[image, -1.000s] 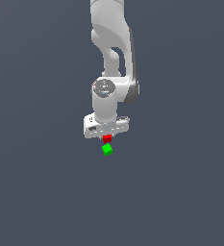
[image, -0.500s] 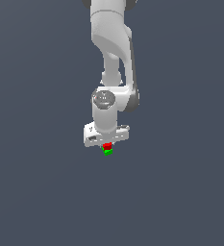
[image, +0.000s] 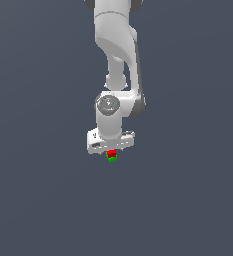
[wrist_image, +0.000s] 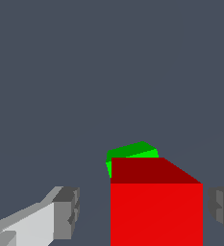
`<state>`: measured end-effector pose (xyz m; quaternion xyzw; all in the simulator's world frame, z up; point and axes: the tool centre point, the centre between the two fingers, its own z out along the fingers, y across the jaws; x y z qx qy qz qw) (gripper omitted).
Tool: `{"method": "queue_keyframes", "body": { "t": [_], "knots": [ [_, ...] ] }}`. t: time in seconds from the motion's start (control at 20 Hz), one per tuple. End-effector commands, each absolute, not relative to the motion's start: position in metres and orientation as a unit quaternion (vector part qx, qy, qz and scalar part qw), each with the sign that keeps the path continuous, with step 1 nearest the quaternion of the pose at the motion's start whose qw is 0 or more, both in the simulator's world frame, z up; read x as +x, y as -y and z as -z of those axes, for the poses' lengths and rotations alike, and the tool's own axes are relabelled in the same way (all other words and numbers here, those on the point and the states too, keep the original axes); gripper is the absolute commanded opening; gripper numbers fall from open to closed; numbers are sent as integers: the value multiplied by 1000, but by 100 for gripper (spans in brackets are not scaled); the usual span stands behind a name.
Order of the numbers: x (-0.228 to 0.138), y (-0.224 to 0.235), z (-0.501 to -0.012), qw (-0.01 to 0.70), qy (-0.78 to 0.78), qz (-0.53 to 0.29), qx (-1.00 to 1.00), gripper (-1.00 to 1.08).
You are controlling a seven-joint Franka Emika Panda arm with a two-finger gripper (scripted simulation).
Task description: Stack the red cube on top of the green cube.
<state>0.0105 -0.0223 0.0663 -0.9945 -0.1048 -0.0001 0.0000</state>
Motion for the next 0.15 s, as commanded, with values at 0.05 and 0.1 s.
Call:
{"method": "queue_keyframes", "body": {
  "t": [0.05,0.1],
  "knots": [
    [11,22,-66,0,105,0,-994,100],
    [11,22,-66,0,105,0,-994,100]
  ]
}}
